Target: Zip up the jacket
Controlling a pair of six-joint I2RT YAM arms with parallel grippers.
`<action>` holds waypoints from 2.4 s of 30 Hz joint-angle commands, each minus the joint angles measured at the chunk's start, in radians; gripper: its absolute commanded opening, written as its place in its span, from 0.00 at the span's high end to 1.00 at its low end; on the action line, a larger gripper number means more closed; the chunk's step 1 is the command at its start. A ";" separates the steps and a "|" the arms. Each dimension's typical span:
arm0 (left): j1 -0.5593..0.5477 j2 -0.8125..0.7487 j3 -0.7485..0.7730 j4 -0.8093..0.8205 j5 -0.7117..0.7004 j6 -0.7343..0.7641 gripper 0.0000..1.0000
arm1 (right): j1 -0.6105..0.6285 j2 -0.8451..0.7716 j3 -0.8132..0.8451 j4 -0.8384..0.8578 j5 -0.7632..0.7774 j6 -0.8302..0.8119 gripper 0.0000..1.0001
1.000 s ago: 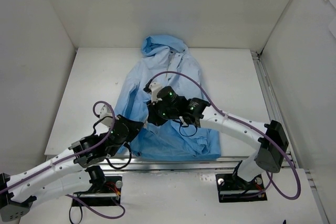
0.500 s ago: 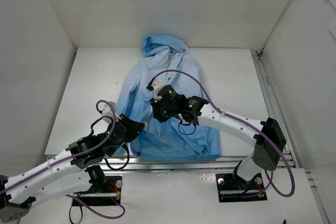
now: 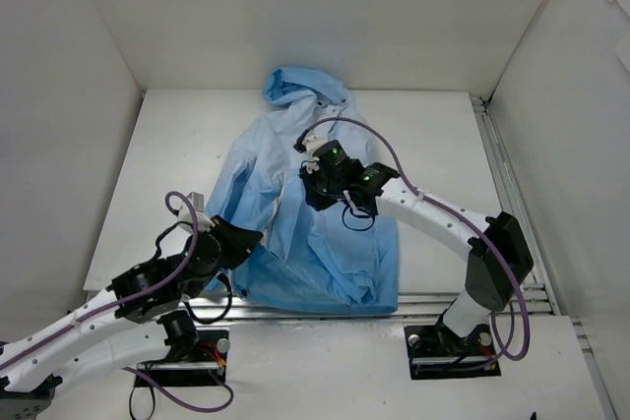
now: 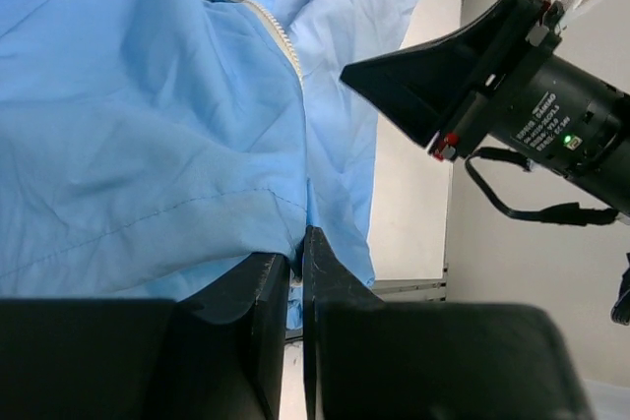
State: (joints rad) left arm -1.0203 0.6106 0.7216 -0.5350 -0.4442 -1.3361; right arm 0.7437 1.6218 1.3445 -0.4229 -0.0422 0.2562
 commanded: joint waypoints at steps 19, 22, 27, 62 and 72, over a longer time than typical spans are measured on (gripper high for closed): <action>-0.006 -0.221 -0.287 0.566 0.013 0.138 1.00 | -0.135 -0.151 -0.220 0.547 -0.889 0.164 0.46; -0.006 -0.206 -0.289 0.609 0.019 0.153 1.00 | -0.139 -0.129 -0.235 0.634 -0.946 0.208 0.45; -0.006 -0.180 -0.278 0.642 0.030 0.184 1.00 | -0.138 -0.086 -0.242 0.734 -0.998 0.247 0.44; -0.006 -0.071 -0.541 0.365 -0.093 -0.242 0.96 | -0.001 0.067 -0.328 0.655 -0.680 0.112 0.56; -0.006 -0.097 -0.553 0.250 -0.117 -0.347 0.88 | 0.013 0.131 -0.338 0.673 -0.636 0.104 0.63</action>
State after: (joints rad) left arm -1.0222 0.4992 0.1661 -0.2470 -0.5289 -1.6295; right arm 0.7464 1.7439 1.0042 0.1738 -0.6964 0.3653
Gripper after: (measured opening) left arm 0.120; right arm 0.368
